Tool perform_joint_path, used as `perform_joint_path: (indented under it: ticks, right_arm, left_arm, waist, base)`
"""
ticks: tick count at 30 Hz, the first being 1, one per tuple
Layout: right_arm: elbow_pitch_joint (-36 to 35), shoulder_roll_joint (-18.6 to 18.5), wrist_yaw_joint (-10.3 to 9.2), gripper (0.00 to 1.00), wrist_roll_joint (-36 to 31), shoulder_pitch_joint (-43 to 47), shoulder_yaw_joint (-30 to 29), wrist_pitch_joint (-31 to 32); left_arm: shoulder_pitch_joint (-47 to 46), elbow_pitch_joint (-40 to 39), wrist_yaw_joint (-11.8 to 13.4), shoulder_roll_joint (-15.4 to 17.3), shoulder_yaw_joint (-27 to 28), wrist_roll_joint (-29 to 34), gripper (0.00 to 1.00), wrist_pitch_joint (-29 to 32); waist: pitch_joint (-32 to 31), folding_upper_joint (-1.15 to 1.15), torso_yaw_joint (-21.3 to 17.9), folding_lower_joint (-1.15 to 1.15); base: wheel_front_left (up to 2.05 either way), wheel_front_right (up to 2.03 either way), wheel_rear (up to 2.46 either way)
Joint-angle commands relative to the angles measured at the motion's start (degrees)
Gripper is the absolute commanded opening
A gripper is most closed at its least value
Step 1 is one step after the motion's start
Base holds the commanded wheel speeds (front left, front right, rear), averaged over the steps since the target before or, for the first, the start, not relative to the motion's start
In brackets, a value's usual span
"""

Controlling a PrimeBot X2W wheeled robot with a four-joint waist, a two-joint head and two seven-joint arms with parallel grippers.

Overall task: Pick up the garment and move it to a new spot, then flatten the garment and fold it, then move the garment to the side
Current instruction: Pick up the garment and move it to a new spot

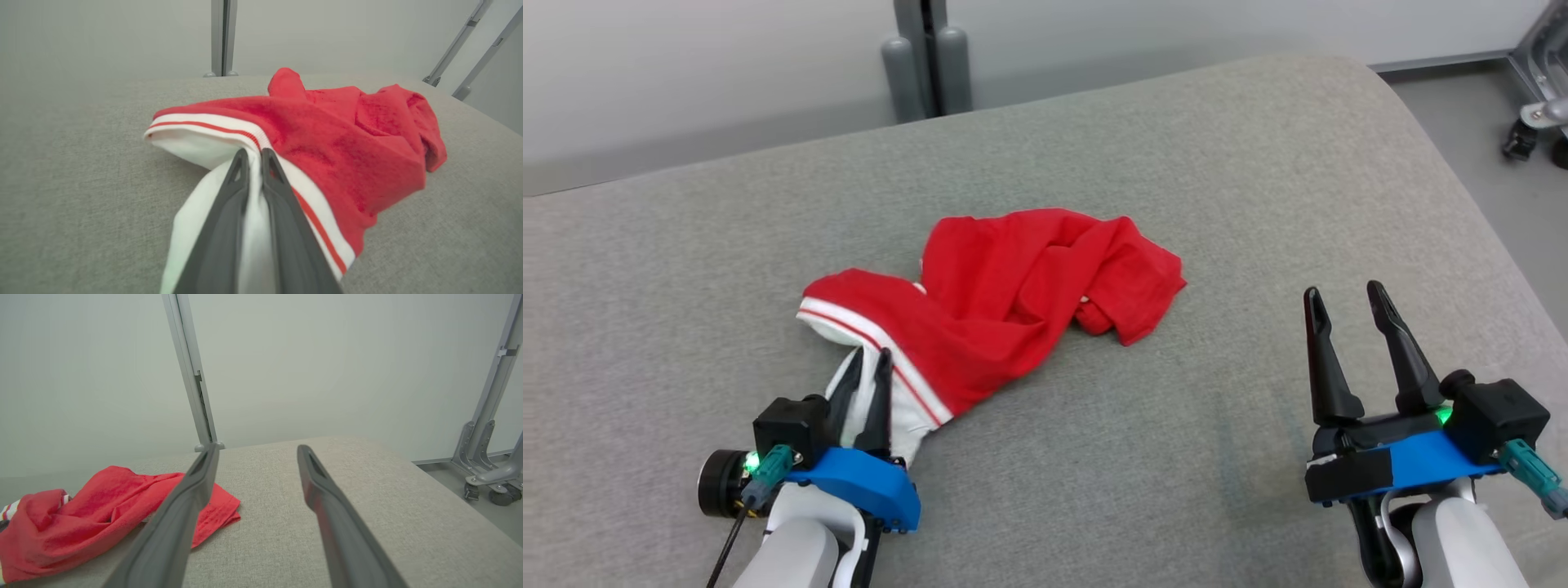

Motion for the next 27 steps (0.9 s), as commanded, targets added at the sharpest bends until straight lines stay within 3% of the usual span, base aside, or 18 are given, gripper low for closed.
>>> perform_joint_path:
  ticks: [1,15,22,27]
  right_arm:
    - [0.4,-0.1,0.01,1.00,-0.4,0.8,-0.3,-0.2]
    - [1.3,-0.1,0.01,1.00,-3.7,3.2,-2.6,-0.2]
    - [2.1,-0.1,0.01,1.00,-4.8,4.4,-3.8,-0.2]
    - [2.9,-0.1,0.01,1.00,-5.2,5.4,-3.9,-0.2]
  left_arm:
    - [-0.8,-0.4,0.6,-0.4,0.8,0.8,1.00,-1.5]
    - [4.8,-15.1,1.7,-0.5,14.0,8.5,1.00,-2.7]
    - [10.3,-18.7,0.4,-0.7,19.8,14.1,1.00,-2.7]
    - [13.3,-18.9,-1.7,-2.1,23.5,14.6,1.00,-2.7]
  waist:
    - [-0.6,0.00,1.0,0.00]
    - [-4.6,0.00,9.8,0.00]
    - [-6.0,0.00,13.5,0.00]
    - [-6.8,0.00,15.0,0.00]
  base:
    - [0.00,0.00,0.00]
    - [0.00,0.00,0.00]
    - [0.00,0.00,0.00]
    - [0.00,0.00,0.00]
